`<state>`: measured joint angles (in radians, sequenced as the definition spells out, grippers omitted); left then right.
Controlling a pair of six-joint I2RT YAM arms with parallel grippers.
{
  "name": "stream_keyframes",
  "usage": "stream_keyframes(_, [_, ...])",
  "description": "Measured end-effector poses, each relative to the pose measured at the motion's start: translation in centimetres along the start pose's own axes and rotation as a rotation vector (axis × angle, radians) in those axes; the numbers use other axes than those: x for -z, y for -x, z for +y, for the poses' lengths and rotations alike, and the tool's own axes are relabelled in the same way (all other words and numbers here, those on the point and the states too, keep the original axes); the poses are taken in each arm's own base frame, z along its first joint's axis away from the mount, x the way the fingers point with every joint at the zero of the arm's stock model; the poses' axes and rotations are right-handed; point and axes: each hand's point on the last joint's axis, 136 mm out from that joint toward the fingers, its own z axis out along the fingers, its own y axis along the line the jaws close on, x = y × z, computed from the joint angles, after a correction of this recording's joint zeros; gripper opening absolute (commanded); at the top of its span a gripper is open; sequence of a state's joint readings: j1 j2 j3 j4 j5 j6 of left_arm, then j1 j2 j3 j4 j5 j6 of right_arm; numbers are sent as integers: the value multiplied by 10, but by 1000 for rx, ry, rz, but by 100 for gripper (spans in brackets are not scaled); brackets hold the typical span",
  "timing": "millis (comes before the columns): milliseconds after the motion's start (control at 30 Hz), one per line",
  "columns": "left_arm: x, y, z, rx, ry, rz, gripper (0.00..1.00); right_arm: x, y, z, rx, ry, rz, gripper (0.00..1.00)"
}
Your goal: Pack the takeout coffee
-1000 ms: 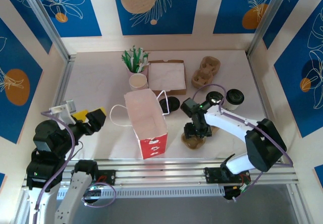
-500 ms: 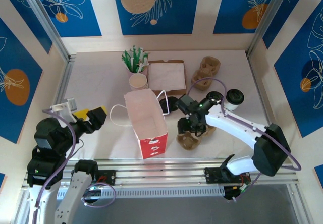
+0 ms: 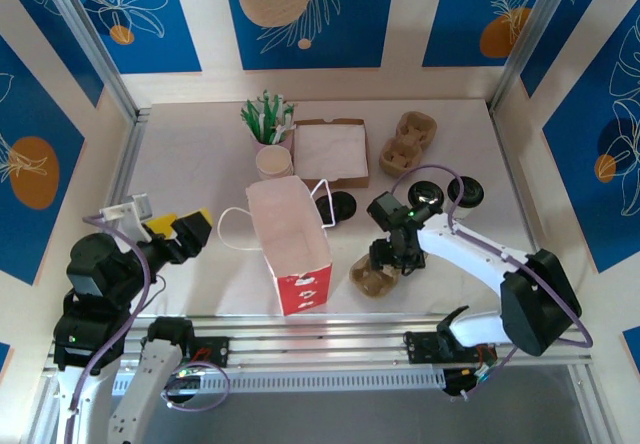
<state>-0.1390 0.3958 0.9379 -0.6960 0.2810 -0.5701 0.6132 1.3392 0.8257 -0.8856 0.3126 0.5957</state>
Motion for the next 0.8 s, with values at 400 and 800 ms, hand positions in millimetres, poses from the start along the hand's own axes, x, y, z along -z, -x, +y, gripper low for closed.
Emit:
stream_keyframes(400, [0,0,-1,2,-4,2,100,-18,6,7,51,3,1,66])
stream_keyframes(800, [0,-1,0,3,-2,3,100,-17,-6,26,160,-26,17,60])
